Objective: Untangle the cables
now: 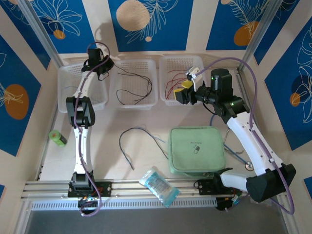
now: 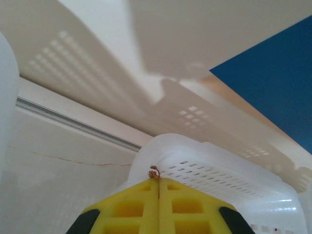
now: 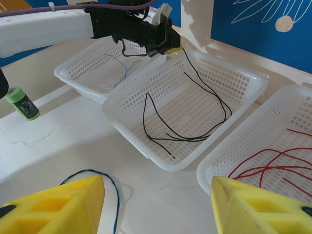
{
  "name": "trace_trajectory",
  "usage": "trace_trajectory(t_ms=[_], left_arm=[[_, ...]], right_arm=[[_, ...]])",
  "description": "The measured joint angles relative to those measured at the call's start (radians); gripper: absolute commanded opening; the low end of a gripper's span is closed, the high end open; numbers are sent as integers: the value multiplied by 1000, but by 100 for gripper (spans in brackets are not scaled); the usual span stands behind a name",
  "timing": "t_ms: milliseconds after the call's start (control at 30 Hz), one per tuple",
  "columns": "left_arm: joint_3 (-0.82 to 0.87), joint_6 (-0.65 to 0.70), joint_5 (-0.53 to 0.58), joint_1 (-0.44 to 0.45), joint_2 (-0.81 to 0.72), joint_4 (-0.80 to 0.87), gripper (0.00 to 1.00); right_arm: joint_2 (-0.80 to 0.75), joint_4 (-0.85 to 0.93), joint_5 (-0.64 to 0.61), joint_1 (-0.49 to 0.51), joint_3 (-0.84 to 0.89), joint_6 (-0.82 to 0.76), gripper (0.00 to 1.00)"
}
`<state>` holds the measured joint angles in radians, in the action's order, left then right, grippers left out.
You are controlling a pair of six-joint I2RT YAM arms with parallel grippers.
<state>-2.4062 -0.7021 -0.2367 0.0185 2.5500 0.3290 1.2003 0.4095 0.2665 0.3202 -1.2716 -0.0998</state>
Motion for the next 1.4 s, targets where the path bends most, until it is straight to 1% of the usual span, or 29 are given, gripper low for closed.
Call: trace_trajectory(t_ms=[300,500,533,567,600,800,900,1033,1100,1400], left_arm=[[4,18,1,25,-10,12,0],[122,23,1,60,-116,4,0],[132,24,1,64,-129,3,4],[135,27,2,65,-135,3,23],[135,31,6,67,-141,2,33],[134,30,52,63,-145,3,37],[100,29,67,56,-129,12,44],[63,30,90,50,-101,8,46],[52,29,98,47,-87,8,49],[25,22,115,40,-23,8,56]], right_arm=[[-27,3,0,0,0,0,60],[-85,4,-1,0,10,0,60],[-96,7,-2,0,11,0,60],[-103,11,-3,0,11,0,60],[-111,13,-5,0,11,0,60],[-132,30,-9,-10,19,-1,60],[-129,33,-14,-14,26,-1,60],[-114,32,-16,-14,26,0,60],[-103,32,-18,-15,26,0,60],[-66,32,-19,-33,26,0,60]])
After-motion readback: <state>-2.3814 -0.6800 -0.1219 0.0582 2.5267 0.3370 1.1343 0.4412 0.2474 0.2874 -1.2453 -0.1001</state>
